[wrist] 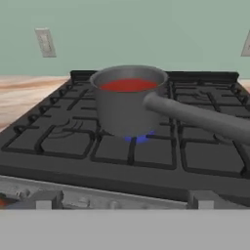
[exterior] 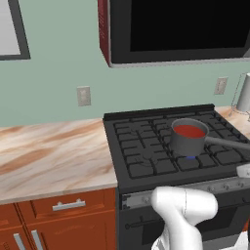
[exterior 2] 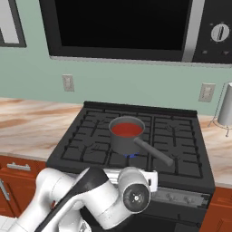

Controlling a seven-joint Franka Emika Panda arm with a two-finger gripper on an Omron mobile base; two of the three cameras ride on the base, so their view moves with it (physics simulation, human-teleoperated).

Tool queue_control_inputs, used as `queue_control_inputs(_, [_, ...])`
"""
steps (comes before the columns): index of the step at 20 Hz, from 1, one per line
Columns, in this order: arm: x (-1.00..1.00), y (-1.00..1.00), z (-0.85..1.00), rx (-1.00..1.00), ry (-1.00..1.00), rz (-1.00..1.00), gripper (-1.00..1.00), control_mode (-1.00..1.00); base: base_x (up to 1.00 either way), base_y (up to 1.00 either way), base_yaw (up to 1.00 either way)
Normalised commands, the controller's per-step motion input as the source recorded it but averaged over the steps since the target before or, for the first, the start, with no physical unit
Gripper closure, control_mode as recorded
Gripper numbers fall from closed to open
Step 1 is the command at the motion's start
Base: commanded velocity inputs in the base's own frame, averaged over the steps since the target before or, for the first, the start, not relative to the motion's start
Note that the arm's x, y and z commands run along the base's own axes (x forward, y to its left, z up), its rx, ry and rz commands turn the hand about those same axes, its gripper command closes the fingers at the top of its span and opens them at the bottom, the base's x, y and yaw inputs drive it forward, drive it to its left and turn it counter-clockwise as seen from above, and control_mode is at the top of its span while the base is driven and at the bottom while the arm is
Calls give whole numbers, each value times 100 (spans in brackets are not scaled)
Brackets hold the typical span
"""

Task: Wait until the marinara sauce is simmered to a deep red color and then turn off the stove.

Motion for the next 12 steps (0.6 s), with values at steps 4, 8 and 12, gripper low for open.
queue_control_inputs(4, [-30, -22, -27, -4, -32, 8, -100, -100, 0, 0, 0])
queue_control_inputs(8, [-22, -17, -49, -12, -27, 18, -100, -100, 0, 0, 0])
queue_control_inputs(12, [-7, -7, -53, -12, -21, 18, -100, -100, 0, 0, 0])
